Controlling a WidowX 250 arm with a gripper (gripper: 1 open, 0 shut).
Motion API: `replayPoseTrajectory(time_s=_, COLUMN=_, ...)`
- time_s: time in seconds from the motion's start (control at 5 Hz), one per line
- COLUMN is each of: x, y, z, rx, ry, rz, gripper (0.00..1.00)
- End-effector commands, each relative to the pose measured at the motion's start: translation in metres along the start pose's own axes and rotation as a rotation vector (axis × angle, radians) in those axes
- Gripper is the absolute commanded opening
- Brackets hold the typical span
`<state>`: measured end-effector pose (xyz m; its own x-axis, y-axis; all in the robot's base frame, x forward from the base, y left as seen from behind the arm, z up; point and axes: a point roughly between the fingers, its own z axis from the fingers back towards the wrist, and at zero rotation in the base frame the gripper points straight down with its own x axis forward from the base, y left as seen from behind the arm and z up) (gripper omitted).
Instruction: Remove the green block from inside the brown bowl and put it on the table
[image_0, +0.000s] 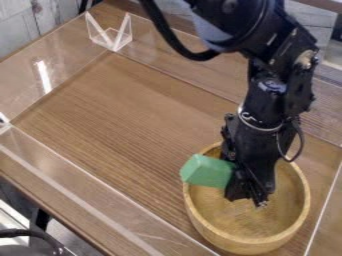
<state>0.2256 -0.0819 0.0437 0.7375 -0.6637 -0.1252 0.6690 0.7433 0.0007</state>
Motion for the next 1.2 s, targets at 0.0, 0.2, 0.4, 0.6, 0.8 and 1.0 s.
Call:
replayPoseTrajectory(time_s=0.0, x=0.007, y=0.006, z=0.024, rx=0.025, ry=-0.075, rz=0.006, gripper=0.00)
replayPoseTrajectory(time_s=0.2, x=0.005, y=0.007, z=0.027, rx=0.023, ry=-0.072, rz=0.000, gripper=0.00)
replayPoseTrajectory(time_s=0.4, x=0.004, y=0.007, z=0.029, rx=0.021, ry=-0.070, rz=-0.006, gripper=0.00)
replayPoseTrajectory(time_s=0.6, x=0.002, y=0.008, z=0.031, rx=0.019, ry=-0.068, rz=-0.013, gripper=0.00)
replayPoseTrajectory(time_s=0.8, x=0.001, y=0.009, z=0.033, rx=0.017, ry=-0.067, rz=-0.021, gripper=0.00)
replayPoseTrajectory(time_s=1.0, x=-0.001, y=0.010, z=0.035, rx=0.016, ry=-0.067, rz=-0.031, gripper=0.00)
